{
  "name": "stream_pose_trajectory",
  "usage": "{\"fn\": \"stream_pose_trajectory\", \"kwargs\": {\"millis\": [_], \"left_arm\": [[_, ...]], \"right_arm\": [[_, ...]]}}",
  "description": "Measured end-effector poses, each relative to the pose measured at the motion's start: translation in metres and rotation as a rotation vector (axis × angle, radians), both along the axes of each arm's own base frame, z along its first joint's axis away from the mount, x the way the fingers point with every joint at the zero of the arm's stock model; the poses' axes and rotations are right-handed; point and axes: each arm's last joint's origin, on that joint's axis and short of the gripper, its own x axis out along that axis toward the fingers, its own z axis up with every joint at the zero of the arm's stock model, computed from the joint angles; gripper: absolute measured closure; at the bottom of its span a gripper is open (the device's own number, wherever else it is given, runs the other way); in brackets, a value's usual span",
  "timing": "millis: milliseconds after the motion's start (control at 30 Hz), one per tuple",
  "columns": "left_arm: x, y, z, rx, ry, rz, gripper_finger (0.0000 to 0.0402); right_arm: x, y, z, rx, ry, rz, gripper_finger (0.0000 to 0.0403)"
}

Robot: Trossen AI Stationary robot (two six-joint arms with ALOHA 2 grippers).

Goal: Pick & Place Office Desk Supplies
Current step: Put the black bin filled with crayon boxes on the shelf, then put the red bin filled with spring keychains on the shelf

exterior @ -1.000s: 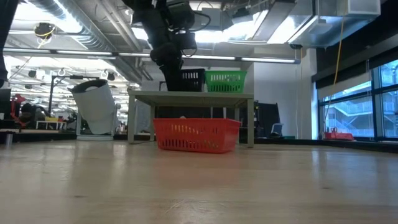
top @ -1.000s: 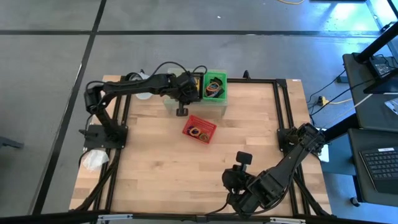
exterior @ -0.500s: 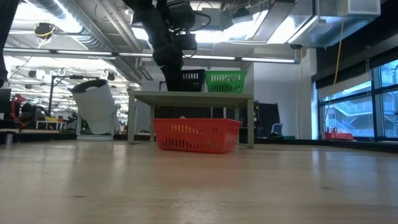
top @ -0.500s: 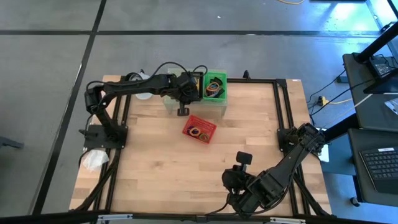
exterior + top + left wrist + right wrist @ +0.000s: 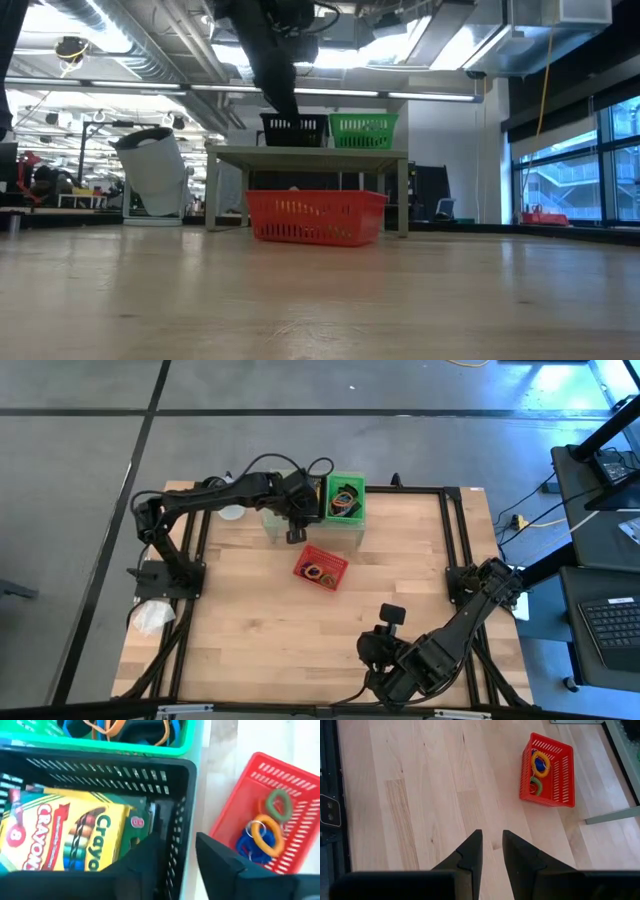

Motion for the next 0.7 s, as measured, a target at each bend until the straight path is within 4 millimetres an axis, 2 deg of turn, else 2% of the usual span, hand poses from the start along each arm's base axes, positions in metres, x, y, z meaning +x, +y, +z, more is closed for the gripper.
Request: {"fn": "stream_pose_trajectory", "kwargs": {"millis": [167,300,400,500,700], "left_arm": [[-0.007,-0.004,0.017,-0.051,0.049,0.016,0.0245],[-0.020,-0.014,0.033,-0.191,0.091,0.013,0.0238],[-0.026,-0.033,0.041,-0.256,0.098,-0.036,0.0241],[-0.027,-0.056,0.049,-0.245,0.085,-0.117,0.0249],[-0.011,-0.101,0.052,-0.176,0.029,-0.277,0.0260]], "right_arm": [[0.000,0.000,0.000,0.000,0.000,0.000,0.0327],[0.000,0.000,0.000,0.000,0.000,0.000,0.0327],[0.000,0.000,0.000,0.000,0.000,0.000,0.0327],[0.000,0.000,0.000,0.001,0.000,0.000,0.0327],[0.001,0.001,0.000,0.008,-0.008,-0.002,0.0327]]}}
